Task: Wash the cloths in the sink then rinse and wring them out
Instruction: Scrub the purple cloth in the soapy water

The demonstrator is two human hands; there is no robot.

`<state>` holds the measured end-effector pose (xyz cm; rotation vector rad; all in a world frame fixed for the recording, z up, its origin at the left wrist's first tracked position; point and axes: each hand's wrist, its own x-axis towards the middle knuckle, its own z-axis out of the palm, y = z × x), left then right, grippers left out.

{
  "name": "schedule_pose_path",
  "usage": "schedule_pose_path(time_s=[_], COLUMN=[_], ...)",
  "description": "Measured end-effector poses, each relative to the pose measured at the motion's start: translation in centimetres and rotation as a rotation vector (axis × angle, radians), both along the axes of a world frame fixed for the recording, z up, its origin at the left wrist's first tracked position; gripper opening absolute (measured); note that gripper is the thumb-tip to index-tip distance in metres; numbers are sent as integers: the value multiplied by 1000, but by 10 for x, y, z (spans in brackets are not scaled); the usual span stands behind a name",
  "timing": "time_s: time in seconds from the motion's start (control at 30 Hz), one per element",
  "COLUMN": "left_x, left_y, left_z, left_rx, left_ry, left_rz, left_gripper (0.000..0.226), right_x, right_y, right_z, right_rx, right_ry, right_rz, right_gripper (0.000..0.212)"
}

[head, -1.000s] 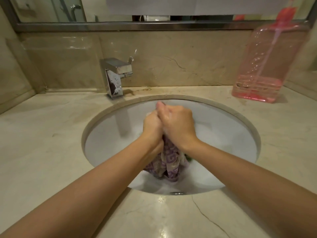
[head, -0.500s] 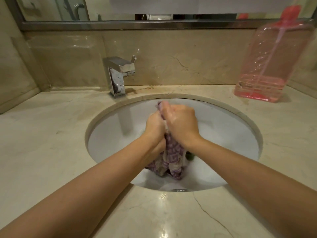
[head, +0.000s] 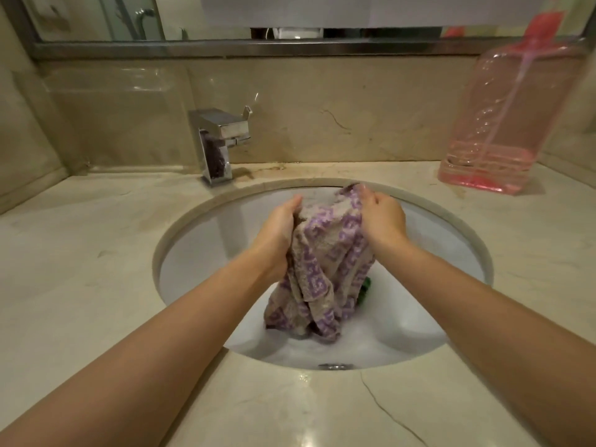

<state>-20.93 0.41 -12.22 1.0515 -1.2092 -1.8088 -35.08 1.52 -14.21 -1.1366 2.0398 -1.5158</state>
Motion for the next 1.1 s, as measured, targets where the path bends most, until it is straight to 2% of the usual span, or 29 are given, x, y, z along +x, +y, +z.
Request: schedule_pose_path(time_s=[0.03,0.07,0.1,0.17,0.2,0.27,0.3,0.4,0.53,0.6,0.67,0.73,0.8,0.87,0.97,1.03,1.1], left_x=[3,5,7,8,9,10,11,12,13,13,13,11,7,5,4,2,-3], left_y=[-2,-5,-9,-10,-9,-7,-8,-10,-6,-7,-8,-8,-11,-14,-11,-6,2], left_z=[3,6,7,9,9,6,4,-1,-4,-10,-14,-14,-13,-13,-8,-6,-5], left_rx=[15,28,30,-5,-22,-92,-141,-262,-267,-296,-277,-295,-368,-402,-403,-397,-376], left_ry=[40,81,118,143,124,29,-56,-283,-496,-565,-573,-575,-548,-424,-263,-192,-152], left_rz=[30,66,91,91,80,65,70,-2,-299,-452,-543,-474,-275,-110,8,53,92], left_gripper=[48,50,53,57,56,49,45,42,41,55,81,74,55,38,17,17,23], right_x=[-5,-7,-9,-4,3,16,21,23,13,11,10,7,3,0,7,22,41], right_y=[1,5,7,13,18,21,21,17,17,18,16,13,11,11,16,23,26], right_z=[1,6,10,10,9,1,-2,-5,3,4,6,7,9,11,16,17,12], right_rx=[-7,5,44,208,279,301,255,75,-122,-165,-200,-224,-261,-281,-301,-349,-367], right_ry=[-130,-260,-320,-251,-177,-41,4,144,99,49,-61,-211,-402,-507,-427,-303,-97], right_rz=[86,217,368,631,729,833,816,598,366,271,187,99,24,6,-21,30,135], right_gripper=[22,28,45,52,45,16,15,46,48,46,36,33,33,30,28,27,31])
